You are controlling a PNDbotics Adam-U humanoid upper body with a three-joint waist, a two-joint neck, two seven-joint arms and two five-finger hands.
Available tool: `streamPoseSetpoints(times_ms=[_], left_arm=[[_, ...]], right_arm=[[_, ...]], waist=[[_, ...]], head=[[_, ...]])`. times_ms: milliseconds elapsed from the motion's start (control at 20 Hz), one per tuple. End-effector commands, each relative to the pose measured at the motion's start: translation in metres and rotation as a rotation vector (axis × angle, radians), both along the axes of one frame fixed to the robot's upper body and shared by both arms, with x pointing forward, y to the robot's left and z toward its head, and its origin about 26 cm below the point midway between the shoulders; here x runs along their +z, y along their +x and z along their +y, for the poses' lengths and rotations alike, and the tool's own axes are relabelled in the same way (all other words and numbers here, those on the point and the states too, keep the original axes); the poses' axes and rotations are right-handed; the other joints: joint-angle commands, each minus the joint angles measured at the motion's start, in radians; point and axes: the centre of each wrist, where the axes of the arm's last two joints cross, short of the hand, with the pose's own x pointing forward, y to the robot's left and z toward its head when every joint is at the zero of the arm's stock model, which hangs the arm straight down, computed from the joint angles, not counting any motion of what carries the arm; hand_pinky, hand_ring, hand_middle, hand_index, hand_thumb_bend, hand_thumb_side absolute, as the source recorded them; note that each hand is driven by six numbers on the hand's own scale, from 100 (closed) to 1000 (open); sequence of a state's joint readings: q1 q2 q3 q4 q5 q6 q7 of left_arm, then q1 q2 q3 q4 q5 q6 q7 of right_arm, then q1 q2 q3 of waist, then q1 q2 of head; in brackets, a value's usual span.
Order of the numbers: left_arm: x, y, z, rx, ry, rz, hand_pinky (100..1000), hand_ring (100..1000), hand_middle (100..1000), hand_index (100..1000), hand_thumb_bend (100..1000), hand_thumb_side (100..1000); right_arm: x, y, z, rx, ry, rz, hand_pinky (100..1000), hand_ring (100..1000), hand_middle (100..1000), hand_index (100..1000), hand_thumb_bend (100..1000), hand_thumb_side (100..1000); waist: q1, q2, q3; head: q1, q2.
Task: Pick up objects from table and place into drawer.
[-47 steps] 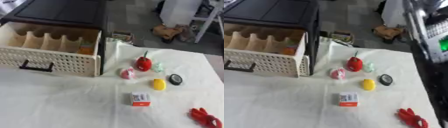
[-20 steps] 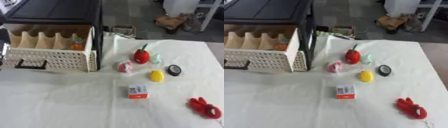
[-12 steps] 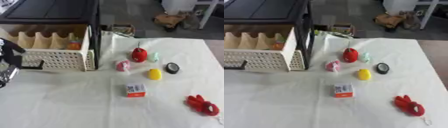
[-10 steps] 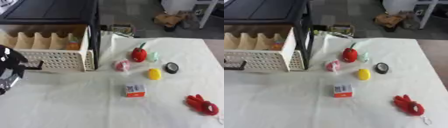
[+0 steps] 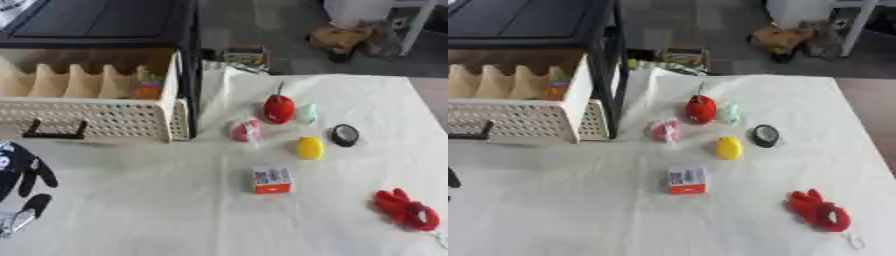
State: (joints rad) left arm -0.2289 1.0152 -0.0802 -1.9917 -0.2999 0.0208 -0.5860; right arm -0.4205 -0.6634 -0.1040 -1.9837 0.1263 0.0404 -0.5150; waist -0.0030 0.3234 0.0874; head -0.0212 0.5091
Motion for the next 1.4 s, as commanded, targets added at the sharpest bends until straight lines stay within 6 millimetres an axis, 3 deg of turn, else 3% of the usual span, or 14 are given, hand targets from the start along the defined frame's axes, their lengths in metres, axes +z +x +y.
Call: streamPoseSetpoints(times_ms=[50, 450, 1400], left_arm=[[-0.001, -0.002, 0.000, 0.021, 0.066, 0.043, 463, 410, 474, 807, 105, 408], [-0.018, -0.001, -0.012, 0.076, 0.059, 0.170, 463, 463, 540, 936, 105, 408], [0.009, 0.008, -0.033, 0.183, 0.036, 0.025, 455, 451, 492, 856, 105, 408]], right_arm=[[0.007, -0.004, -0.002, 0.002, -0.010, -0.029, 788, 627, 579, 777, 100, 865], [0.003, -0.004, -0.003, 0.009, -0.001, -0.025, 787, 623, 574, 775, 100, 856], [0.000, -0.004, -0.002, 0.019, 0.018, -0.011, 782, 612, 561, 763, 100, 830]], waist=[[0.000, -0.014, -0.002], [-0.005, -0.008, -0.014], [-0.004, 0.002, -0.031]], head=[[0.017, 0.011], [0.059, 0.018], [0.083, 0.001]])
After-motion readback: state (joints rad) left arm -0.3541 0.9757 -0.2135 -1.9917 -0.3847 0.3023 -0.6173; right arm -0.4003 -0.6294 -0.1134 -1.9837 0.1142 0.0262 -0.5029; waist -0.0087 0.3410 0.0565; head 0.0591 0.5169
